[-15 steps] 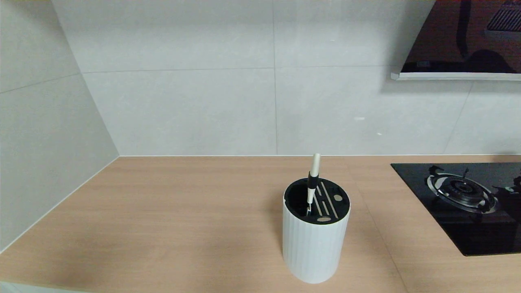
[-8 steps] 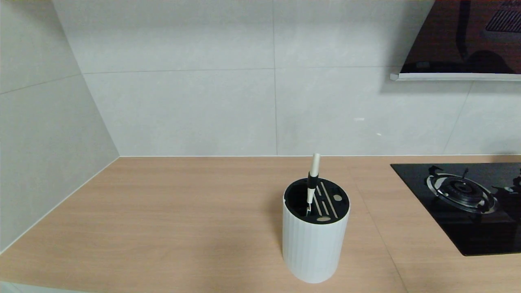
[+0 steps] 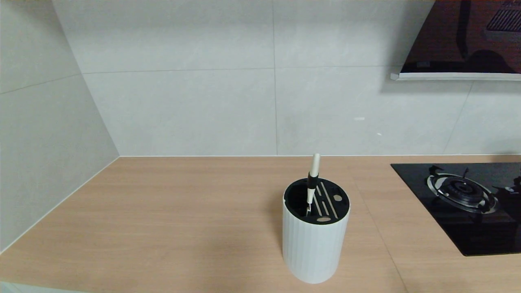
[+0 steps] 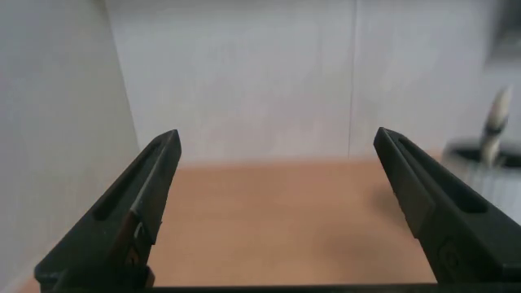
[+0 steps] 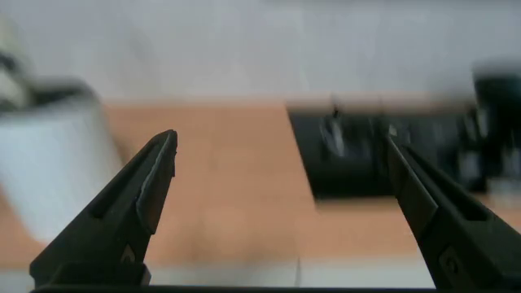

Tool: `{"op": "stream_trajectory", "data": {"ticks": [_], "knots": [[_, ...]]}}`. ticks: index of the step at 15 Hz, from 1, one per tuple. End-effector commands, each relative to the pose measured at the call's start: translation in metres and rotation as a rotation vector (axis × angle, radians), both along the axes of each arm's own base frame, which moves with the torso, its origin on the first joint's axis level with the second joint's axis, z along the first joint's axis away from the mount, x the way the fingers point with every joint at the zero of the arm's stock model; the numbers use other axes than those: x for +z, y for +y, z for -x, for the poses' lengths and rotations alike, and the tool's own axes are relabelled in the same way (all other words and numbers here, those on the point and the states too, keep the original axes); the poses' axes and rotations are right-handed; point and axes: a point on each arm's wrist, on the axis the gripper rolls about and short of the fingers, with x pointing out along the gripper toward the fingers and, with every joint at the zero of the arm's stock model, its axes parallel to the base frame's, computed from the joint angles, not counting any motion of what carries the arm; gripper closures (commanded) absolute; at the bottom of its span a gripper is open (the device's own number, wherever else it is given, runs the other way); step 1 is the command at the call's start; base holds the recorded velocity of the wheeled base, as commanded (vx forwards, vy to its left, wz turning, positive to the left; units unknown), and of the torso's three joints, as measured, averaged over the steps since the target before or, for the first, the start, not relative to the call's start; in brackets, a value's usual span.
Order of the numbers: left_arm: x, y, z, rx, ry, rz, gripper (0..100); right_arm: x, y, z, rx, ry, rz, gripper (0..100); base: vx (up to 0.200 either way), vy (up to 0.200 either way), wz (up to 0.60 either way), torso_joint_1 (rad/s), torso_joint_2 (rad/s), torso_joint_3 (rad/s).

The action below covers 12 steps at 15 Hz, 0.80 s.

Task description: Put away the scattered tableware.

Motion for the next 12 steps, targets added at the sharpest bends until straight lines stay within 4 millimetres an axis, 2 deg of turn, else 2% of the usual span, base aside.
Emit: {"op": "stream_trajectory", "data": {"ticks": [1, 3, 4, 12], "knots": [[-0.052, -0.001, -0.025, -0.027, 0.127, -0.006, 0, -0.010, 0.000, -0.002, 0.002, 0.034, -0.010, 0, 0.000, 0.000, 0.00, 0.000, 0.00, 0.000], [-0.064, -0.001, -0.025, -0.038, 0.241, 0.012, 0, -0.012, 0.000, -0.002, 0.019, 0.050, -0.015, 0, 0.000, 0.000, 0.00, 0.000, 0.00, 0.000], [-0.064, -0.001, -0.025, -0.045, 0.241, 0.015, 0, -0.016, 0.001, -0.002, 0.033, 0.098, -0.016, 0, 0.000, 0.000, 0.00, 0.000, 0.00, 0.000], [-0.063, -0.001, -0.025, -0.055, 0.240, 0.024, 0, -0.015, 0.001, -0.002, 0.044, 0.082, -0.020, 0, 0.000, 0.000, 0.00, 0.000, 0.00, 0.000]]}}
